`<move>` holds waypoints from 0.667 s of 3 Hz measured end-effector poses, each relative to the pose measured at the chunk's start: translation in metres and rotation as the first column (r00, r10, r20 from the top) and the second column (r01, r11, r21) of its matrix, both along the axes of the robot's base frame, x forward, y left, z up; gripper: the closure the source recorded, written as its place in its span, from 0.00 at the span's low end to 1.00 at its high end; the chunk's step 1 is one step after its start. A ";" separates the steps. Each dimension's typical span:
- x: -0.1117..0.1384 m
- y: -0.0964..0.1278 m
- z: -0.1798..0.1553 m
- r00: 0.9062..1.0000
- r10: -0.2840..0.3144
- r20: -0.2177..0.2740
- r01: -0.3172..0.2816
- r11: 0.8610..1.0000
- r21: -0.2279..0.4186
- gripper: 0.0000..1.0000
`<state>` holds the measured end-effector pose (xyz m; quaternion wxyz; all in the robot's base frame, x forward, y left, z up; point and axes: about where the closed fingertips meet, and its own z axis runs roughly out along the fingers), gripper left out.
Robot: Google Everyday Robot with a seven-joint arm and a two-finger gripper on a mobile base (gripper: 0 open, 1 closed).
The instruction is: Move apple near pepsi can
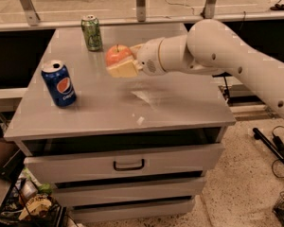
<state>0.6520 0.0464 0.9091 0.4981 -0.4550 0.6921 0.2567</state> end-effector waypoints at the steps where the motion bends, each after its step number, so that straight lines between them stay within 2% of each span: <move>1: -0.015 0.039 -0.012 0.996 0.085 -0.008 -0.085 0.996 0.002 1.00; 2: -0.032 0.067 -0.026 0.986 0.163 -0.034 -0.163 0.986 0.020 1.00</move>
Offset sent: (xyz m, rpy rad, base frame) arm -0.0514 0.0964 -0.0433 0.0370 0.0696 0.2523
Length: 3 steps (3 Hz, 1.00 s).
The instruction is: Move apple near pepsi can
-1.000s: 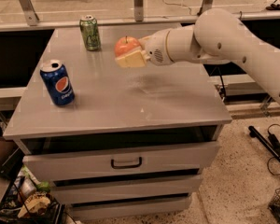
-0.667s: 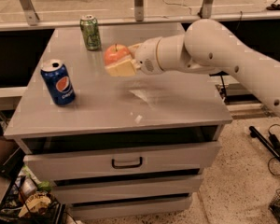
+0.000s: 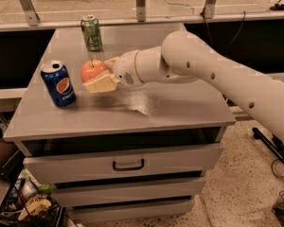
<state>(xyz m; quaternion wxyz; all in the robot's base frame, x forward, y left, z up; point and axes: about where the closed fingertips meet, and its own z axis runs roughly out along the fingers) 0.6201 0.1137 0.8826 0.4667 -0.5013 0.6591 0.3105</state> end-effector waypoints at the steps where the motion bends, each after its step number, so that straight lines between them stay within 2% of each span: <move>1: -0.019 0.012 -0.021 0.999 0.030 -0.037 -0.029 0.999 0.030 1.00; 2: -0.030 0.008 -0.047 0.997 0.021 -0.068 -0.017 0.998 0.058 1.00; 3: -0.032 0.007 -0.046 0.997 0.019 -0.071 -0.015 0.998 0.059 0.83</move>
Offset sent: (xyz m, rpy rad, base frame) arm -0.0414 -0.0062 -0.0805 0.0937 0.1069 -0.0132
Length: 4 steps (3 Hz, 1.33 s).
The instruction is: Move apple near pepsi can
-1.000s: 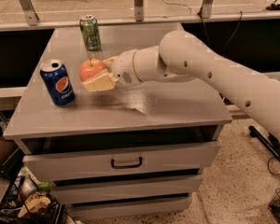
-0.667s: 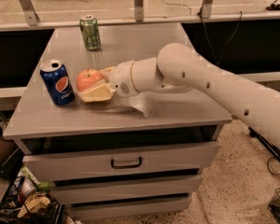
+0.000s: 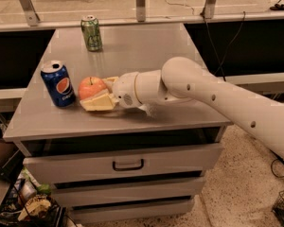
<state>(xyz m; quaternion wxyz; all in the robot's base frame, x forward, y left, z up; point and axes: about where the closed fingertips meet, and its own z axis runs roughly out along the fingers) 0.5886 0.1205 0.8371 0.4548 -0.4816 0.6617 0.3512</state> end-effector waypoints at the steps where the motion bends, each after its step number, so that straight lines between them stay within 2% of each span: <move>1: 0.000 0.000 0.002 1.000 0.000 0.000 0.000 1.000 0.000 0.59; 3: -0.001 0.002 0.002 1.000 0.004 0.000 -0.004 1.000 0.000 0.12; 4: -0.002 0.004 0.002 1.000 0.008 0.000 -0.008 1.000 0.000 0.00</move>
Offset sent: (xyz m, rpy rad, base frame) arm 0.0000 0.0001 0.0022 0.0000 0.0000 0.0001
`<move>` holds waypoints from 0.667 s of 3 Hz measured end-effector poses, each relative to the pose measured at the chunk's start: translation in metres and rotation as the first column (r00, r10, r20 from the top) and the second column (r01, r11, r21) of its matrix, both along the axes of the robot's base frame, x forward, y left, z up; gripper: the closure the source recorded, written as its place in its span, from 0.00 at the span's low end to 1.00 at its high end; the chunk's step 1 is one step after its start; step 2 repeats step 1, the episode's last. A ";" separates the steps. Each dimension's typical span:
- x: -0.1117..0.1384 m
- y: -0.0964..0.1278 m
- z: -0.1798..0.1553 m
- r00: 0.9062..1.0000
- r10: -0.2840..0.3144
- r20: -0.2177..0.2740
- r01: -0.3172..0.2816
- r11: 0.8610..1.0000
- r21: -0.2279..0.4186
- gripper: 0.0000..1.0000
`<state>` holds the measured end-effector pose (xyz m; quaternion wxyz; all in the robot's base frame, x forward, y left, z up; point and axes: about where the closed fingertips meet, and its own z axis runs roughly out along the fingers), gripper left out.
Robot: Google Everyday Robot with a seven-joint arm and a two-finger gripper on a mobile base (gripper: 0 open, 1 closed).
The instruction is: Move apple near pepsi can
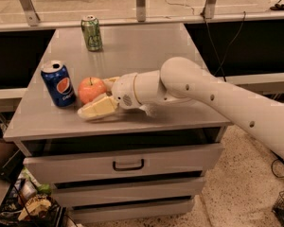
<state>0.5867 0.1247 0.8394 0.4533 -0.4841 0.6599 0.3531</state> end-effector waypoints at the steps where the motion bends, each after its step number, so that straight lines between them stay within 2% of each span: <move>1: 0.000 0.000 0.000 1.000 0.000 0.000 0.000 1.000 0.000 0.00; 2: 0.000 0.000 0.000 1.000 0.000 0.000 0.000 1.000 0.000 0.00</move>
Offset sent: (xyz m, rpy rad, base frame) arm 0.0000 0.0000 0.0000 0.0000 0.0000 0.0000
